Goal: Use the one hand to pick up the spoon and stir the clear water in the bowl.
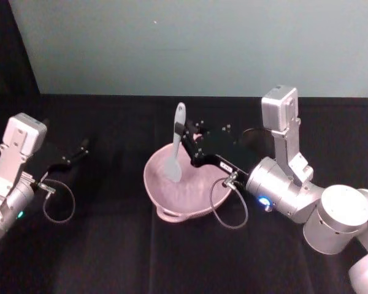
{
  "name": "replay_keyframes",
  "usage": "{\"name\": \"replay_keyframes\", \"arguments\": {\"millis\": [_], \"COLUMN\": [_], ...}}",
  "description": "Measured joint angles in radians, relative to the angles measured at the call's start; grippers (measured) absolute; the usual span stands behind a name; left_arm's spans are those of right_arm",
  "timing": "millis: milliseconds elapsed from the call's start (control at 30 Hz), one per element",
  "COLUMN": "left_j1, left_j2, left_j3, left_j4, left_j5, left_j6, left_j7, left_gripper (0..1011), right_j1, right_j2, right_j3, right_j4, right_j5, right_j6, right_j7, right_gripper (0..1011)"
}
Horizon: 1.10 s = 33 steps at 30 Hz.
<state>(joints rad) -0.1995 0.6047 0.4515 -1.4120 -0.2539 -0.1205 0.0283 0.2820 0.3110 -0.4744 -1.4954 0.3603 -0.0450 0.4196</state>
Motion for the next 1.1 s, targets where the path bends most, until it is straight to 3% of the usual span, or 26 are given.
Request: {"name": "replay_keyframes", "arguments": {"millis": [233, 467, 600, 867, 1100], "left_j1": [0.000, 0.000, 0.000, 0.000, 0.000], "left_j2": [0.000, 0.000, 0.000, 0.000, 0.000], "left_j3": [0.000, 0.000, 0.000, 0.000, 0.000], "left_j4": [0.000, 0.000, 0.000, 0.000, 0.000], "left_j5": [0.000, 0.000, 0.000, 0.000, 0.000], "left_j6": [0.000, 0.000, 0.000, 0.000, 0.000], "left_j7": [0.000, 0.000, 0.000, 0.000, 0.000], "left_gripper": [1011, 1011, 1011, 1011, 1011], "right_j1": [0.039, 0.035, 0.007, -0.093, -0.122], "right_j2": [-0.025, 0.000, 0.031, 0.090, 0.078], "right_j3": [0.029, 0.061, 0.076, 0.082, 0.041], "right_j4": [0.073, 0.070, 0.032, -0.120, -0.169], "right_j5": [-0.053, -0.078, -0.077, -0.012, 0.018], "right_j6": [-0.035, -0.024, 0.004, 0.068, 0.089], "right_j7": [-0.041, -0.046, -0.025, 0.036, 0.044], "right_gripper": [110, 110, 110, 110, 110]}}
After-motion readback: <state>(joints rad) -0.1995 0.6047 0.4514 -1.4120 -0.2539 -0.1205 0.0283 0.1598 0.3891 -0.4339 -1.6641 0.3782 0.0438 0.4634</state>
